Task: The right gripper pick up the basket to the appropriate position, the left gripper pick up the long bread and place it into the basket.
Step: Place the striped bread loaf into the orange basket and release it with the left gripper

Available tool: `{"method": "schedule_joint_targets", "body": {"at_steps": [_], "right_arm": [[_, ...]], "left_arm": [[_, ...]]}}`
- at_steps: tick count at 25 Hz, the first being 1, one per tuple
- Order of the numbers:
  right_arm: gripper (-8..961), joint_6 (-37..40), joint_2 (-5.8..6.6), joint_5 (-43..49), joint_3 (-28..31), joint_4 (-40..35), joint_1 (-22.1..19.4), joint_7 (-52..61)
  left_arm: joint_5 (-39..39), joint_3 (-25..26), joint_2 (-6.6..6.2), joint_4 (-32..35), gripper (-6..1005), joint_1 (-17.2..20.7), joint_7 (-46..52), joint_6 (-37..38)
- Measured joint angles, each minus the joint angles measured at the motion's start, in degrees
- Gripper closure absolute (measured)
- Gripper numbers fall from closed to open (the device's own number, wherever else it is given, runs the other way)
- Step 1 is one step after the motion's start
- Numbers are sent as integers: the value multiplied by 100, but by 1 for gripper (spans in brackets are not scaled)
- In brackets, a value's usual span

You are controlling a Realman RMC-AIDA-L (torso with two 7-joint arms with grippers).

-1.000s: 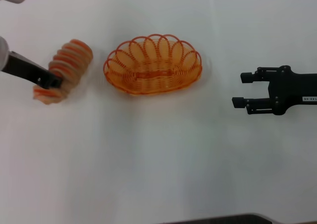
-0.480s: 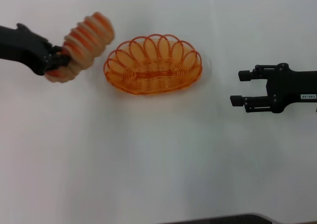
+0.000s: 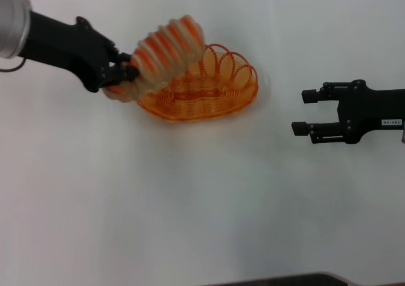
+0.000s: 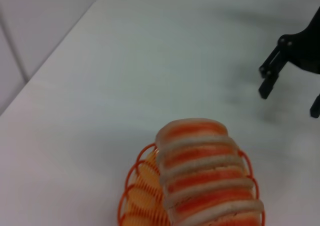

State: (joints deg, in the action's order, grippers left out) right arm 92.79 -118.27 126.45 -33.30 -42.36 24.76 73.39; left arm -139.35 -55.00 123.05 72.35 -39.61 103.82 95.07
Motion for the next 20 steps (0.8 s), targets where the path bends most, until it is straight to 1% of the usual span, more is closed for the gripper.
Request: {"method": "schedule_joint_targets", "body": {"at_steps": [3,9,14,20], "right_arm": [[175,1,-8,31,-17,0,6,0],[176,-7,-21,78,-68,0,12,0],[175,-11,-31,81,-76,0,15,0],[175,-15,-38,82,-80,0,20,4]], "left_arm": [[5,-120,46,-140,848,-130,-74,-47],[111,-487,86,-236,852,-198,-82,-289],[184,-894,88,-498,857,-229,-98,-710],[188,-1373,105,-655,860,-185,-72,-1256]]}}
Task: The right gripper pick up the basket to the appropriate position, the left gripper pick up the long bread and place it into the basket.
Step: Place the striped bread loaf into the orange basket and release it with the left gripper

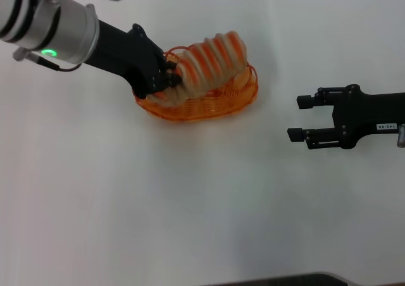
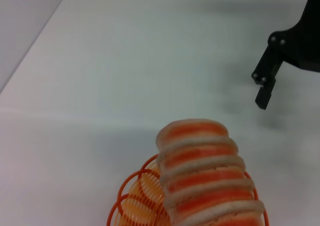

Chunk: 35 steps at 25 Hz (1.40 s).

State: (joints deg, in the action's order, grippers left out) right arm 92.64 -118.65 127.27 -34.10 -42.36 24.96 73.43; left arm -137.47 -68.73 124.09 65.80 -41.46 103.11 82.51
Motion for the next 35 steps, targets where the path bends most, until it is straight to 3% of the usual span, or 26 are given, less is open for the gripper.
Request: {"method": "schedule_joint_targets", "body": {"at_steps": [14,21,23,35], "right_arm": [[175,-10,11,0,0,0,57,5],[175,-20,20,0,36,0,74,5],[175,-32,23,-1,35,0,85,5],[176,-68,32,-1,3,0,118,67]], "left_arm": [[71,-136,11,-508,867,10,94,-675],[24,-208,-3,-534,832,24,149,-653],[34,-227,-7,-534,725,24,149,-642],[168,-91,-1,-448,533,97,230,-800]]}}
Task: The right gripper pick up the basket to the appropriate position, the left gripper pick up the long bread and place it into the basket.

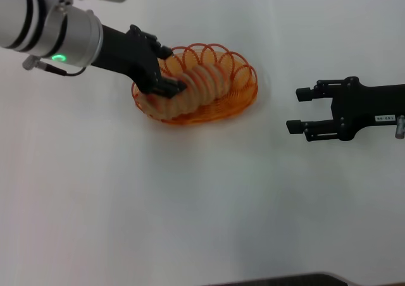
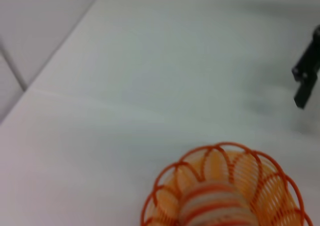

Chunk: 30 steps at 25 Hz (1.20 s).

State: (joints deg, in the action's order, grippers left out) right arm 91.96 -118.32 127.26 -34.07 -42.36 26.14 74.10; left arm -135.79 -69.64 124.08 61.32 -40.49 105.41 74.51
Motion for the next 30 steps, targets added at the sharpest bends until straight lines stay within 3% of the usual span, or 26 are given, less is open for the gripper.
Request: {"method": "schedule_joint_targets", "body": {"at_steps": [4,9,18,25,30], "right_arm": [[176,-4,15,-1,36,0,8,0],[176,1,39,-9,61,0,7,7],[176,-20,39,-44,169,0,5,8],[175,-34,38,-53,234,0,11,-29],[175,-22,12,-54,259,0,-13,-55]], "left_arm": [[217,479,-28,14,357,32,55,260],[610,1183,-42,5,317,261,-189,719],[904,1782,-60,-42,297,1010,-344,1188],[1604,2299,-67,-276,266,1674,-1183,1520],[1674,2419,-264,-1017,249,1744,-1479,1775]]}}
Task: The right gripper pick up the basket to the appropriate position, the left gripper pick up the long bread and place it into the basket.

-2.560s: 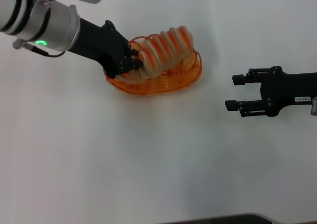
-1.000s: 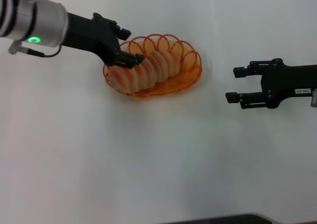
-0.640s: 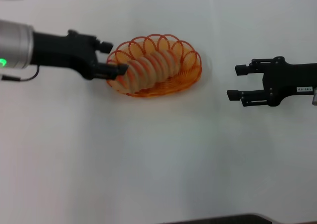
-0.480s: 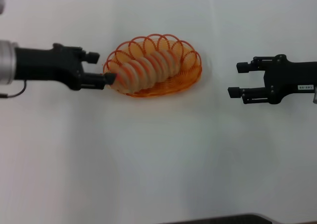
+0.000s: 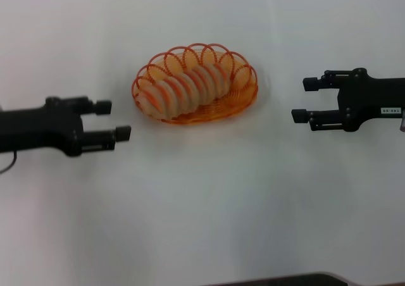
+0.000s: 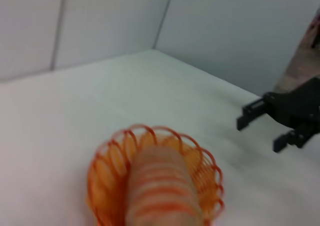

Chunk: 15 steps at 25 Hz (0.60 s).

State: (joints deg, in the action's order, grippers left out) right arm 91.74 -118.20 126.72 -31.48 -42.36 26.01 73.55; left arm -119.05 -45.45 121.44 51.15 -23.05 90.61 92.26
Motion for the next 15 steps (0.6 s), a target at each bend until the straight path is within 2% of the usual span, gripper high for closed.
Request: {"method": "schedule_joint_targets", "body": {"at_steps": [3,6,15], "right_arm": [[175,2,-21,9,-27,0,-20,-16],[175,-2,-34,32,-48,0,-28,-49],[176,-90,-93,224,-105,62,-76,-77]], "left_arm": [[-11,7,-117,-351,253,35,-92,64],[4,21,-175,-495,255,90,-168,107],[-4,27,-173,-527,260,182,-297,103]]}}
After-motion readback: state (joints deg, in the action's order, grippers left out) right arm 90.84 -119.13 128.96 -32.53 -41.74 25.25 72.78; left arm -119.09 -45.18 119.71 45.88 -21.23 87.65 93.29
